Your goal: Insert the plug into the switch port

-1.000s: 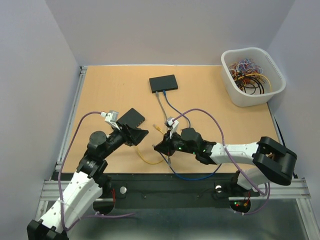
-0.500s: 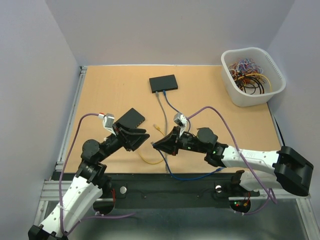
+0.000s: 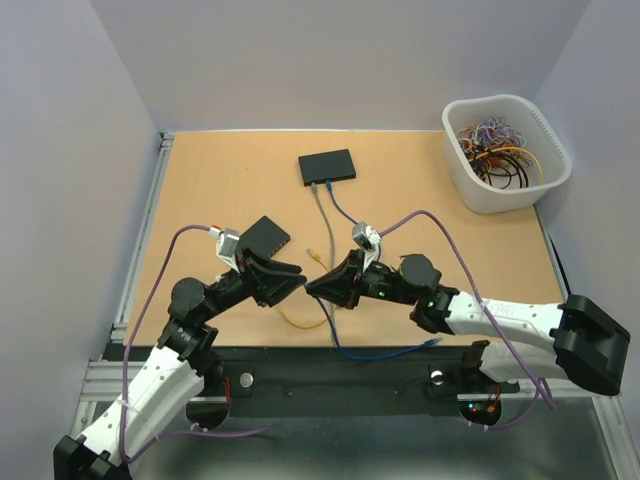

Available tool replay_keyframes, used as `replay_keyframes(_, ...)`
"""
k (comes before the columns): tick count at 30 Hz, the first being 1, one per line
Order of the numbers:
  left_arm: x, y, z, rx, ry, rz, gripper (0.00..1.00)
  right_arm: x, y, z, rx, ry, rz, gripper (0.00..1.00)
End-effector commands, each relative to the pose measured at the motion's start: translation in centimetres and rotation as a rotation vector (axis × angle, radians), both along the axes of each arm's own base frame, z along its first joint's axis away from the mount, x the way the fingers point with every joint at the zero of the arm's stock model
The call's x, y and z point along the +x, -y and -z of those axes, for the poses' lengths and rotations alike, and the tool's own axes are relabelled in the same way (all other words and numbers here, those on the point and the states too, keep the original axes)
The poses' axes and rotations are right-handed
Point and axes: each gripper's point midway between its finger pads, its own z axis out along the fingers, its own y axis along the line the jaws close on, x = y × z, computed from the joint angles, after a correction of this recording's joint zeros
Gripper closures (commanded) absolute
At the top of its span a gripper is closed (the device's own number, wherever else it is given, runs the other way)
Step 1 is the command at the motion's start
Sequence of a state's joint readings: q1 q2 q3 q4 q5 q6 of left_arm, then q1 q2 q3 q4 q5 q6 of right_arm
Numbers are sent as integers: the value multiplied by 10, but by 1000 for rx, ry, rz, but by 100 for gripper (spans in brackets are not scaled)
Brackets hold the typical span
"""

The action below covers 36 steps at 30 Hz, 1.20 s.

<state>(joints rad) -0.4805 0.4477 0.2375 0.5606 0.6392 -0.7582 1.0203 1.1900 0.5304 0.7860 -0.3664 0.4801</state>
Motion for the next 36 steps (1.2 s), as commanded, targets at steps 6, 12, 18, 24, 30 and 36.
replay_keyframes(6,-15,9,-11,-25,63,72,47,4,-6,-52,141,68,-5,100)
replay_keyframes(12,-15,9,-11,-26,63,69,56,6,-7,-52,144,63,-3,100)
replay_keyframes(18,-10,8,-10,-19,62,42,81,6,-9,-49,139,54,-9,100)
replay_keyframes(24,-8,7,-10,-7,58,21,100,12,-4,-52,154,47,36,99)
replay_keyframes(30,-8,7,-10,-1,43,14,100,21,3,-60,180,43,100,56)
replay_keyframes(36,30,-13,-1,103,-163,-232,100,45,23,-51,55,77,277,0)
